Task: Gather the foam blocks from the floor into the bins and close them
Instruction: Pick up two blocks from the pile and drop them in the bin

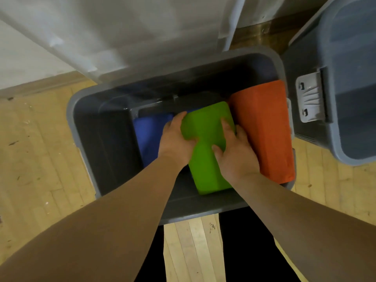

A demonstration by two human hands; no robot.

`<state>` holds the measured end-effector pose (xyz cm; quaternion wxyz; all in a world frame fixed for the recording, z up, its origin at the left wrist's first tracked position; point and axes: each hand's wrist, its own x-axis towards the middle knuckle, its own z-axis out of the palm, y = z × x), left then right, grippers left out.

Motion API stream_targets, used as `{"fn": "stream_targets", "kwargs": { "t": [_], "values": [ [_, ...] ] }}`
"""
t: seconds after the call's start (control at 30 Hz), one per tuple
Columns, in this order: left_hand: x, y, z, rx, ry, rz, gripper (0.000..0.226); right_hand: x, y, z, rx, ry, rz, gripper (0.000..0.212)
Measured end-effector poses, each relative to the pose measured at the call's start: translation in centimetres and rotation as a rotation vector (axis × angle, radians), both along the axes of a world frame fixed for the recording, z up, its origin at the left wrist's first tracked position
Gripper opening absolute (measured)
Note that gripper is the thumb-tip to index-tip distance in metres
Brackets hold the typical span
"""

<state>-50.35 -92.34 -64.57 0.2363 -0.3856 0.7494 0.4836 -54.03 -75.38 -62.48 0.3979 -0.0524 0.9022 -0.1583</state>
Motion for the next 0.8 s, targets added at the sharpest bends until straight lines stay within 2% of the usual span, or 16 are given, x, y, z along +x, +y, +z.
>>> {"fn": "stream_targets", "kwargs": {
  "t": [0.1, 0.2, 0.37, 0.43, 0.6, 0.7, 0.8],
  "values": [
    [0.9, 0.1, -1.3, -0.018, 0.049, -0.003, 0.086, 0.3, 0.0, -1.1, 0.026, 0.004, 0.023, 0.074],
    [1.9, 0.1, -2.0, -0.052, 0.067, -0.096, 0.09, 0.7, 0.1, -1.0, 0.055, 0.008, 0.066, 0.077],
    [3.1, -0.8, -0.7, -0.035, -0.027, -0.272, 0.106, 1.4, 0.2, 1.9, 0.139, -0.025, 0.18, 0.091],
    [4.0, -1.0, 1.3, -0.058, -0.081, -0.347, 0.107, 1.8, 0.3, 3.7, 0.166, -0.019, 0.195, 0.089],
    [7.1, -3.1, 9.0, -0.271, -0.214, -0.512, 0.098, 3.2, 0.0, 10.0, 0.196, -0.084, 0.238, 0.082],
    [8.6, -4.9, 14.4, -0.291, -0.23, -0.56, 0.094, 4.7, -0.8, 14.7, 0.184, -0.132, 0.179, 0.074],
    [9.6, -6.8, 20.7, -0.33, -0.189, -0.603, 0.09, 6.5, -1.5, 20.5, 0.173, -0.168, 0.083, 0.077]
  ]
}}
